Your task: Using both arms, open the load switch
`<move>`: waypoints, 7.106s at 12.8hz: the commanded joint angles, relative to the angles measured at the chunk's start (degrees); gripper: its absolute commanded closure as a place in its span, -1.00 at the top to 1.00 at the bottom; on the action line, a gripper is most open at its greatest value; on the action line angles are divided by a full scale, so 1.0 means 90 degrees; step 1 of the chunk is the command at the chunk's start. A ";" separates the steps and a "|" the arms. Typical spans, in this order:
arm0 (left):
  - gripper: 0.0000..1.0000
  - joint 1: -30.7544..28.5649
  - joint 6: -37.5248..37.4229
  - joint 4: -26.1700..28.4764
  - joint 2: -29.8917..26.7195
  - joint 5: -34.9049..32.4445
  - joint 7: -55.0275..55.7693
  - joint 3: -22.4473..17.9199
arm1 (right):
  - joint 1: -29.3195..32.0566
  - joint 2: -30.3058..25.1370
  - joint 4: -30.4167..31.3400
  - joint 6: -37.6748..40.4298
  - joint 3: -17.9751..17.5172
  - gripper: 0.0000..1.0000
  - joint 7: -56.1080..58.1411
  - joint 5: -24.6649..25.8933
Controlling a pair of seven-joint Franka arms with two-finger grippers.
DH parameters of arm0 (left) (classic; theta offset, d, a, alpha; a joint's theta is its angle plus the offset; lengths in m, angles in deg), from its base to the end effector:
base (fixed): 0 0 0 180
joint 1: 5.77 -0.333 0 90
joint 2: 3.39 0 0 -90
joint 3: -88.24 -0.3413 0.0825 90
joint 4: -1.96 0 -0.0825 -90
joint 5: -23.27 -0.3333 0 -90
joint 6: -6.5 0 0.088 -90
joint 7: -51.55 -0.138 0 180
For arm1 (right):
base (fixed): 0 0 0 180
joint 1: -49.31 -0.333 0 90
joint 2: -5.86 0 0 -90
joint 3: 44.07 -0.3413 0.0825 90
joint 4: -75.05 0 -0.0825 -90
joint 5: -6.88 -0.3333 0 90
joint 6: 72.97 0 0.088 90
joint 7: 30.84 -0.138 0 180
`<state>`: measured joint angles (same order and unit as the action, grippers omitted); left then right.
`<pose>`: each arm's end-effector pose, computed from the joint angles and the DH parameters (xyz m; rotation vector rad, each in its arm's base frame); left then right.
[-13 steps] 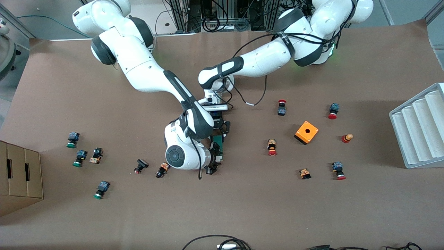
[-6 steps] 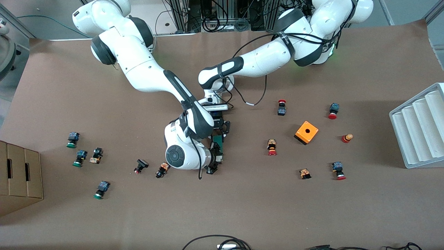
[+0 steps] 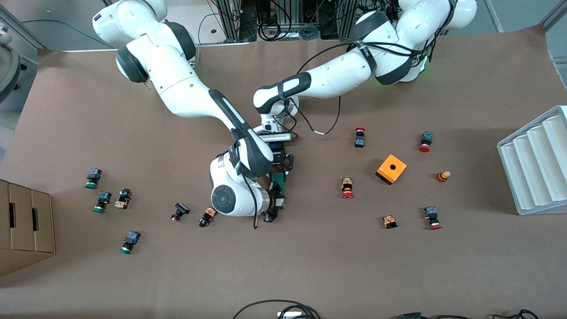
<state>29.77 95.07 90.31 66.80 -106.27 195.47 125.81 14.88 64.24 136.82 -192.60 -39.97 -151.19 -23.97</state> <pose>0.4026 -0.5534 0.0796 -2.4181 -0.2088 -1.9928 0.6219 0.4308 0.2149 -1.8469 2.3477 0.5960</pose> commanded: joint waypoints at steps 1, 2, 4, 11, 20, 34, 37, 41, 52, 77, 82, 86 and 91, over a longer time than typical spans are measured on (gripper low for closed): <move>0.08 0.0064 0.0119 -0.0149 0.0121 -0.0041 0.0043 0.0005 | -0.0023 -0.0109 0.0178 0.0157 -0.0114 -0.22 -0.0095 -0.0176; 0.08 0.0064 0.0119 -0.0149 0.0121 -0.0041 0.0043 0.0005 | 0.0016 -0.0167 0.0284 0.0147 -0.0114 -0.22 -0.0075 -0.0176; 0.08 0.0064 0.0119 -0.0149 0.0121 -0.0031 0.0043 0.0005 | 0.0016 -0.0255 0.0373 0.0147 -0.0124 -0.22 -0.0065 -0.0176; 0.08 0.0064 0.0129 -0.0149 0.0131 -0.0041 0.0043 0.0005 | -0.0003 -0.0489 0.0587 0.0147 -0.0124 -0.22 -0.0026 -0.0166; 0.08 0.0064 0.0129 -0.0149 0.0141 -0.0041 0.0053 0.0005 | -0.0091 -0.0861 0.1125 0.0108 -0.0172 -0.22 0.0062 -0.0098; 0.08 0.0064 0.0129 -0.0149 0.0141 -0.0031 0.0053 -0.0005 | -0.0042 -0.1330 0.1564 0.0157 -0.0211 -0.22 0.0325 -0.0029; 0.08 0.0074 0.0129 -0.0149 0.0141 -0.0031 0.0053 -0.0005 | -0.0032 -0.1369 0.1603 0.0157 -0.0211 -0.22 0.0384 -0.0029; 0.08 0.0074 0.0129 -0.0149 0.0150 -0.0031 0.0053 -0.0005 | -0.0062 -0.1427 0.1750 0.0137 -0.0211 -0.27 0.0413 -0.0010; 0.09 0.0084 0.0129 -0.0140 0.0160 -0.0031 0.0043 -0.0015 | -0.0081 -0.1672 0.2336 -0.0253 -0.0299 -0.38 0.0560 0.0185; 0.09 0.0074 0.0129 -0.0110 0.0150 0.0018 0.0053 -0.0024 | -0.0267 -0.1701 0.2843 -0.0917 -0.0329 -0.64 0.0843 0.0537; 0.09 0.0074 0.0129 -0.0120 0.0160 0.0047 0.0034 -0.0024 | -0.0267 -0.1672 0.2902 -0.1035 -0.0329 -0.64 0.0853 0.0586; 0.09 0.0074 0.0129 -0.0110 0.0150 0.0057 0.0043 -0.0015 | -0.0199 -0.1798 0.2854 -0.0976 -0.0329 -0.63 0.0843 0.0586; 0.09 0.0074 0.0129 -0.0110 0.0150 0.0057 0.0043 -0.0015 | -0.0004 -0.2188 0.2668 -0.0392 -0.0319 0.12 0.0823 0.0596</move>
<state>29.78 95.13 90.31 66.80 -106.26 195.47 125.80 13.82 47.37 160.65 -199.34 -42.59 -143.52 -20.20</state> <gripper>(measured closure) 0.454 0.705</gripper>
